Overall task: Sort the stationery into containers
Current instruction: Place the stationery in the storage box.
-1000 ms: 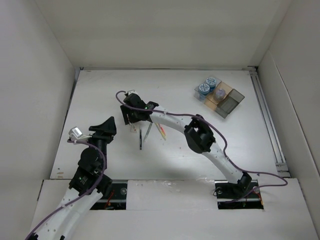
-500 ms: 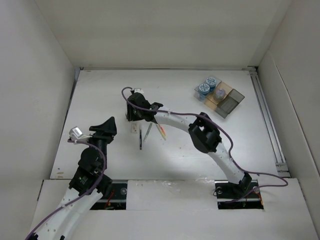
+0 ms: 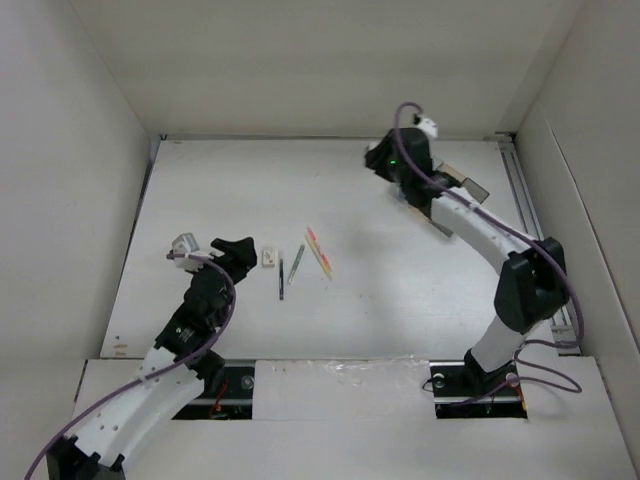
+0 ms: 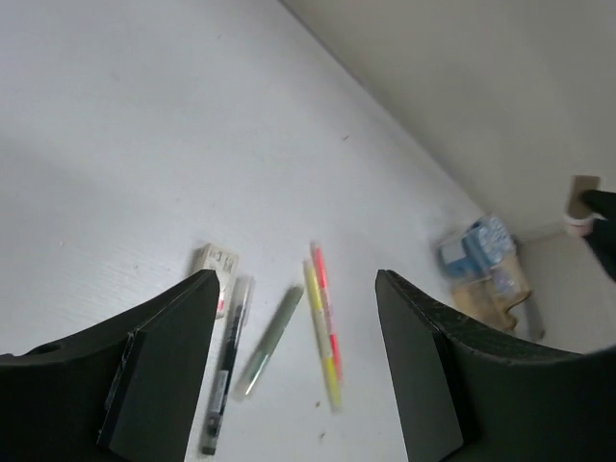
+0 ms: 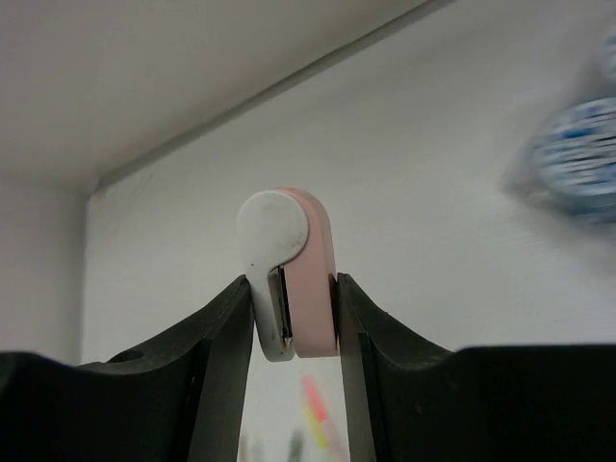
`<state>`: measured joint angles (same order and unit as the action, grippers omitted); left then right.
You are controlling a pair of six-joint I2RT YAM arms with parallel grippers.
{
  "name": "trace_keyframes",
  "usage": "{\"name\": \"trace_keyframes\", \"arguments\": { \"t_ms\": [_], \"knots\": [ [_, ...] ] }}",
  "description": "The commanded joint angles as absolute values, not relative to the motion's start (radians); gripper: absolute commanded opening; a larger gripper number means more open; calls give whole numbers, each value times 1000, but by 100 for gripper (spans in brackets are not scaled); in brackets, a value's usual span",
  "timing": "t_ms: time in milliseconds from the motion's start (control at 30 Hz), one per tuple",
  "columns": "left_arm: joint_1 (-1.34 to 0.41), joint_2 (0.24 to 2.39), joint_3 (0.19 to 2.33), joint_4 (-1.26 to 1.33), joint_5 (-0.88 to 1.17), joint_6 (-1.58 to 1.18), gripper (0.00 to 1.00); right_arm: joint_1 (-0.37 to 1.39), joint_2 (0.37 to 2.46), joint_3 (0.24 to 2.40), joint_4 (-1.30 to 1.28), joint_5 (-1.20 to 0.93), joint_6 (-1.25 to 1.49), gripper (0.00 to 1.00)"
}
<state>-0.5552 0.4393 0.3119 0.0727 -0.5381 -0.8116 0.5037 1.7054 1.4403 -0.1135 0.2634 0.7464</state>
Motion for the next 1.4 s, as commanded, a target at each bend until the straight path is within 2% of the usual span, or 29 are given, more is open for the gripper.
{"name": "trace_keyframes", "arguments": {
  "t_ms": [0,300,433,667,800,933,1067,1267,1367],
  "knots": [
    [-561,529,377,130,-463,-775,63,329,1640,1294,-113,328,793,29],
    [-571,561,379,169,-443,-756,64,138,1724,1282,-159,245,796,29],
    [-571,552,379,169,-443,-756,64,129,1764,1293,-173,245,787,29],
    [-571,552,368,169,-443,-765,64,129,1786,1302,-182,259,787,35],
    [-571,543,368,169,-443,-765,64,118,1786,1302,-192,259,787,43],
    [-571,543,368,178,-443,-765,64,118,1773,1293,-201,268,796,60],
    [-571,543,368,178,-443,-765,64,118,1755,1273,-201,279,805,69],
    [-571,543,368,178,-443,-765,64,139,1688,1255,-187,288,805,69],
    [-571,532,368,178,-462,-765,64,213,1643,1235,-161,288,784,62]
  ]
}}
